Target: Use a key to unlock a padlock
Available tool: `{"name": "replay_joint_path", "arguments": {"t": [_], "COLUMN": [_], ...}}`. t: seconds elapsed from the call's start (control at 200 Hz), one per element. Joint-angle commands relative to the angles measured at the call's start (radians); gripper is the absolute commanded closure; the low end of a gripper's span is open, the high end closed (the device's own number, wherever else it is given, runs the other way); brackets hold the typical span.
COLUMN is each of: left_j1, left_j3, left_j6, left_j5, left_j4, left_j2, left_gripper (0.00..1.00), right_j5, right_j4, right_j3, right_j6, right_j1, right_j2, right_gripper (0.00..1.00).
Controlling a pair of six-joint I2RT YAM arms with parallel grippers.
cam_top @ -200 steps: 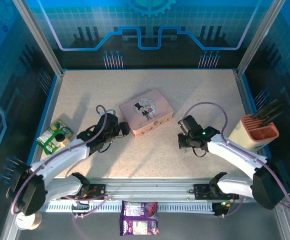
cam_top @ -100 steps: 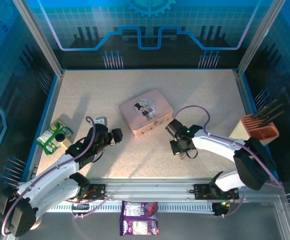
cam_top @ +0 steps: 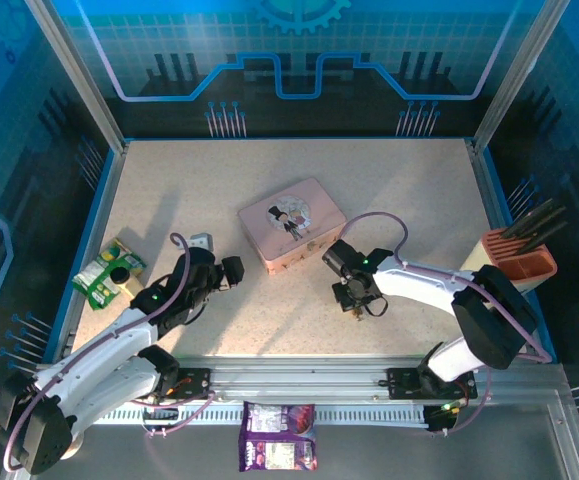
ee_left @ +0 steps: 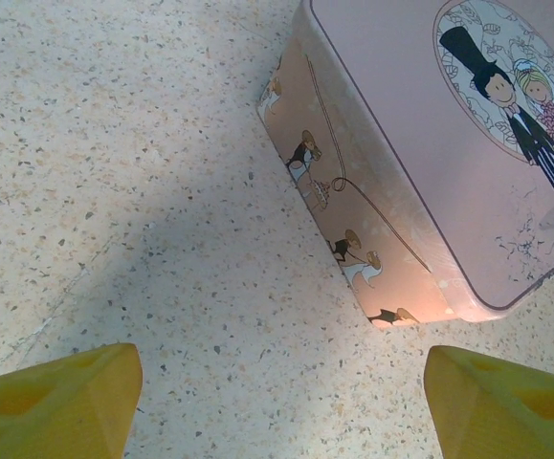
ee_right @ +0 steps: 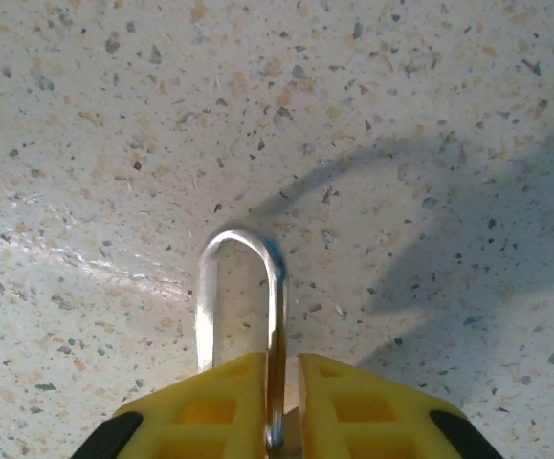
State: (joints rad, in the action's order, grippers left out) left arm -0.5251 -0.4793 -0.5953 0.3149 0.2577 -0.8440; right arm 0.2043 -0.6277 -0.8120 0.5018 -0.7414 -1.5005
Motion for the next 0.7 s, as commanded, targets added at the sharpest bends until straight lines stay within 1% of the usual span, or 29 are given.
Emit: {"name": "replay_joint_path", "arguments": {"t": [0.0,0.05,0.15,0.285,0.365,0.405,0.425,0.455,0.495,0.61,0.695], "left_j1": [0.013,0.016,0.022,0.033,0.046,0.054,0.06,0.069,0.084,0.127,0.146], "left_j3": [-0.002,-0.005,-0.017,-0.035,-0.047,-0.056,-0.062,-0.071,-0.084,-0.099,-0.087], "left_j6": [0.026,0.027,0.031,0.055,0.09,0.114,0.122,0.134,0.145,0.181,0.202], "left_j5": [0.023,0.023,0.021,0.024,0.024,0.037,0.049,0.07,0.102,0.161,0.209], "left_j4": [0.009,0.009,0.015,0.029,0.024,0.025,0.028,0.037,0.046,0.013,-0.053], "left_j2": [-0.002,-0.008,-0.017,-0.014,-0.011,-0.01,-0.011,-0.01,-0.008,0.009,0.012], "left_gripper": [0.21,0.21,0.21,0.21,0.19,0.16,0.14,0.05,0.01,0.01,0.01], "right_j5": [-0.048,-0.082,-0.097,-0.083,-0.069,-0.061,-0.054,-0.04,-0.021,0.02,0.019], "right_j4": [-0.007,-0.004,-0.015,-0.056,-0.081,-0.088,-0.09,-0.091,-0.087,-0.04,0.048], "right_j3": [-0.018,-0.02,-0.024,-0.044,-0.061,-0.062,-0.092,-0.102,-0.114,-0.129,-0.108], "right_j6": [-0.019,-0.025,-0.027,-0.05,-0.076,-0.093,-0.102,-0.115,-0.128,-0.166,-0.18], "right_j1": [-0.01,-0.009,-0.005,0.018,0.043,0.057,0.065,0.076,0.091,0.148,0.213], "right_j2": [0.024,0.032,0.057,0.128,0.184,0.215,0.231,0.255,0.289,0.37,0.419], "right_gripper": [0.72,0.63,0.52,0.45,0.43,0.43,0.42,0.42,0.41,0.32,0.28]}}
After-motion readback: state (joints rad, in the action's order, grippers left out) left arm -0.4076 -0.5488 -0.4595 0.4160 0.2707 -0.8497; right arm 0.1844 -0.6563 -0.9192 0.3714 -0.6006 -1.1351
